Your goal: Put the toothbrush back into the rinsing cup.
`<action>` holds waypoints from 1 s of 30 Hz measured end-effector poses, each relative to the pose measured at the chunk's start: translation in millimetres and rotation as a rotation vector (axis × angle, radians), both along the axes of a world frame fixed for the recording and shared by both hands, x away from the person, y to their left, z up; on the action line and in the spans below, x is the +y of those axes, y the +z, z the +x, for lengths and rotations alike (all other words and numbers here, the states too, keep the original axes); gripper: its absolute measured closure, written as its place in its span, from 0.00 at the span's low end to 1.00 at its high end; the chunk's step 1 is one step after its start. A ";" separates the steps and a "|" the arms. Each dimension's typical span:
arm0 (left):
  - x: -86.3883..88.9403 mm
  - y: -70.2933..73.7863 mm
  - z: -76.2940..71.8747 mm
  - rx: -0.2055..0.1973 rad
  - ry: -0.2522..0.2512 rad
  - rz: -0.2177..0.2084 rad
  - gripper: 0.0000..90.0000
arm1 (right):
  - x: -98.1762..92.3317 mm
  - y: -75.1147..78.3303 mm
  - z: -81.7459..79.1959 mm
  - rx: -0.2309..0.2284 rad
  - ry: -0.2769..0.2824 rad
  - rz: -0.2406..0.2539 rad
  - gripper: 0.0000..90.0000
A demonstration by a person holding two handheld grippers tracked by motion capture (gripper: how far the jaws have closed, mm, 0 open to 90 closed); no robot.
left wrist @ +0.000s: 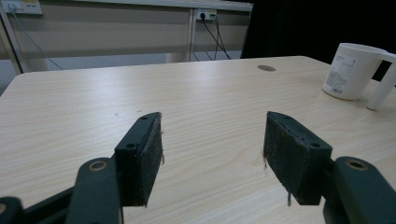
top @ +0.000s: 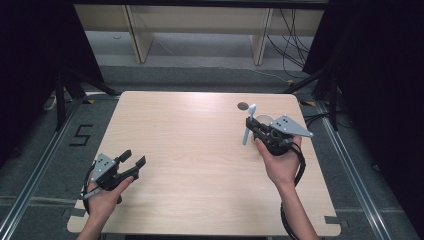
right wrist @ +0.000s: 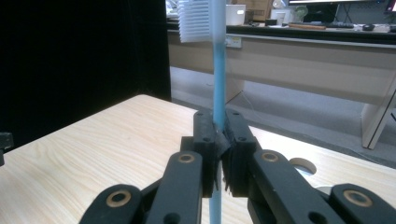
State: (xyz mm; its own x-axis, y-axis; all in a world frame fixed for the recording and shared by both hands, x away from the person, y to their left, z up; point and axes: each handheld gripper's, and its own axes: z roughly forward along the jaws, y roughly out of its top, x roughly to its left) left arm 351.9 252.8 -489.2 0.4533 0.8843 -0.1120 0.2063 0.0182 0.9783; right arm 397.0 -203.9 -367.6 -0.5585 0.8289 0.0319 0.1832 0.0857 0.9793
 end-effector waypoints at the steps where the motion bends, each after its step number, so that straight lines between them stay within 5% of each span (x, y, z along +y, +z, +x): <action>1: 0.6 1.0 -1.5 0.016 0.011 0.007 0.41 | -0.5 0.3 0.1 0.003 0.000 0.004 0.95; 30: 2.3 2.4 0.0 0.014 0.014 0.005 0.40 | -26.9 11.4 6.0 -0.006 -0.082 0.020 0.95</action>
